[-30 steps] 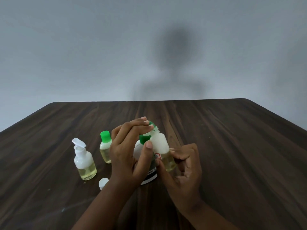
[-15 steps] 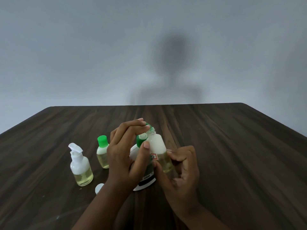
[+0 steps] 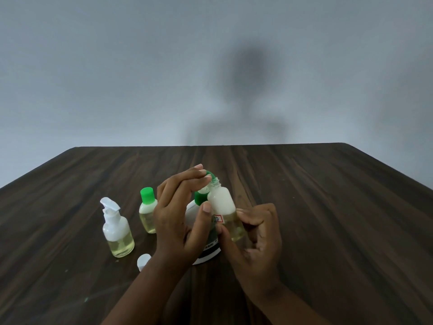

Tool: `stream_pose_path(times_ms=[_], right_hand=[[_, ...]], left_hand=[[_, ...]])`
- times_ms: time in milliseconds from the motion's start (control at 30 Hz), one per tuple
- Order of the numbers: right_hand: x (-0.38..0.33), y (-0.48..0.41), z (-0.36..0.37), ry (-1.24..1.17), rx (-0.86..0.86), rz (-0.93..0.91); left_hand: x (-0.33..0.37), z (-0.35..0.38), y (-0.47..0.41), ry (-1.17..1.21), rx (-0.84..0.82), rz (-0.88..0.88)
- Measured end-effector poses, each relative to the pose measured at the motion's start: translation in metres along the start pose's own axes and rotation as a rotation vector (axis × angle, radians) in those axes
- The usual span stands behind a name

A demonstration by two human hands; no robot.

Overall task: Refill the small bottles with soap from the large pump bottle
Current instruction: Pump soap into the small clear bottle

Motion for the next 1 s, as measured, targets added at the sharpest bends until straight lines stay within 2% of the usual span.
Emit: stream_pose_path(times_ms=[733, 1000], right_hand=[[0.001, 0.000, 0.003, 0.013, -0.001, 0.017], [0.007, 0.005, -0.002, 0.024, -0.026, 0.021]], left_hand=[[0.002, 0.000, -0.003, 0.002, 0.038, -0.030], [-0.006, -0.001, 0.009, 0.012, 0.013, 0.009]])
Point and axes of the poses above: each hand's wrist, its own y-axis away from the middle knuckle, its own z-axis out of the palm, x = y × z, the point moved 4 cm from there along -y, towards the middle knuckle, and after that the axes turned 10 degrees about x, right-handed, at the moved point
